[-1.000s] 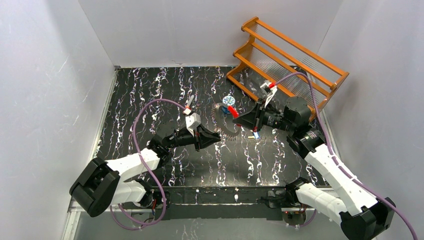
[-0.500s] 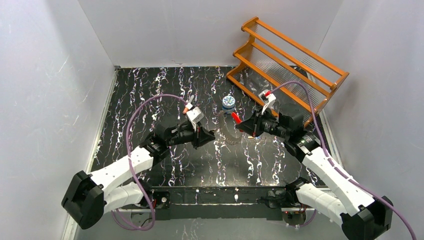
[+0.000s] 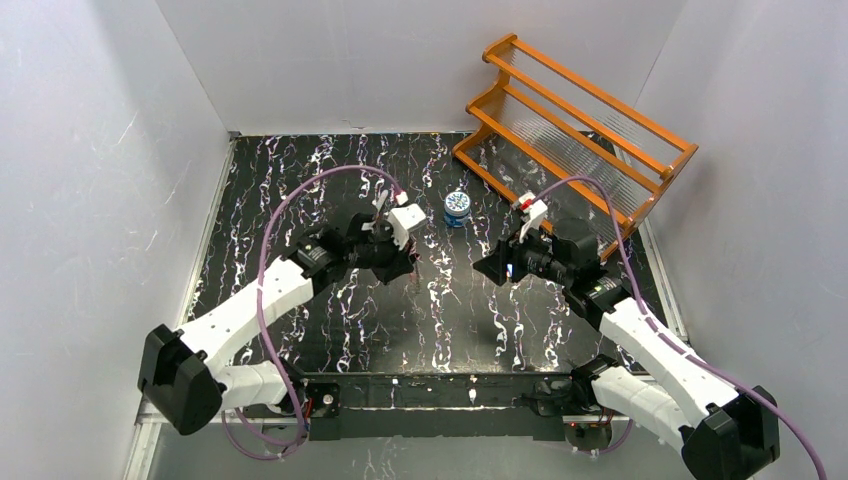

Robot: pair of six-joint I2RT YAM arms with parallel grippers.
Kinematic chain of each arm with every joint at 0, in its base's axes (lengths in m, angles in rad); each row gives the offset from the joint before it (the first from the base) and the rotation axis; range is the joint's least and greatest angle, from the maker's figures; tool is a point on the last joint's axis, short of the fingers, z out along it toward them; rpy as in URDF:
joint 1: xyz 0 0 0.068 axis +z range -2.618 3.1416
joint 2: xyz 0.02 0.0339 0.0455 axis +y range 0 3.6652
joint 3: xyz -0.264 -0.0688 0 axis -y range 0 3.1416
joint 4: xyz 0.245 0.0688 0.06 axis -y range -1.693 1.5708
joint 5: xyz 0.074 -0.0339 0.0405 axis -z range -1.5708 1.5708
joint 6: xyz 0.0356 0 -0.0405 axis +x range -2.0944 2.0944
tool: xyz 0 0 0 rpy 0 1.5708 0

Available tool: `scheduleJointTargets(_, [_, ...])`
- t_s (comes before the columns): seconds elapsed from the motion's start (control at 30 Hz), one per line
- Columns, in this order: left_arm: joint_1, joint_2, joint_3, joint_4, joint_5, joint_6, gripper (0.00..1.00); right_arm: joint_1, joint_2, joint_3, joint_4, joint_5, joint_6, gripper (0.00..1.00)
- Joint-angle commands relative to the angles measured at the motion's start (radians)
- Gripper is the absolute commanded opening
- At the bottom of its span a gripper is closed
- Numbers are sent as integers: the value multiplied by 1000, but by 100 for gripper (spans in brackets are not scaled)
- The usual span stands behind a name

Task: Remove the keys from the keyring

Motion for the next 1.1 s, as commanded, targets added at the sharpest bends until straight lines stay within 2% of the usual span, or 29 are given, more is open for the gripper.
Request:
scheduleJointTargets(0.0, [0,55,159,-205,55,265,0,-1,9,-14,124,-127,-75,64])
scheduleJointTargets(0.17, [-4,123,303,-391,62,513,0,11,65,-8,229,-269,-76,66])
scheduleJointTargets(0.5, [-61,159,377,-498,55,798,0,22,152,24,426,-453,-48,67])
scheduleJointTargets(0.73, [-122,138,305,-466,19,859,0,50,227,18,575,-539,44,65])
scheduleJointTargets(1.07, [-149,45,189,-355,39,859,0,192,277,8,640,-430,69,64])
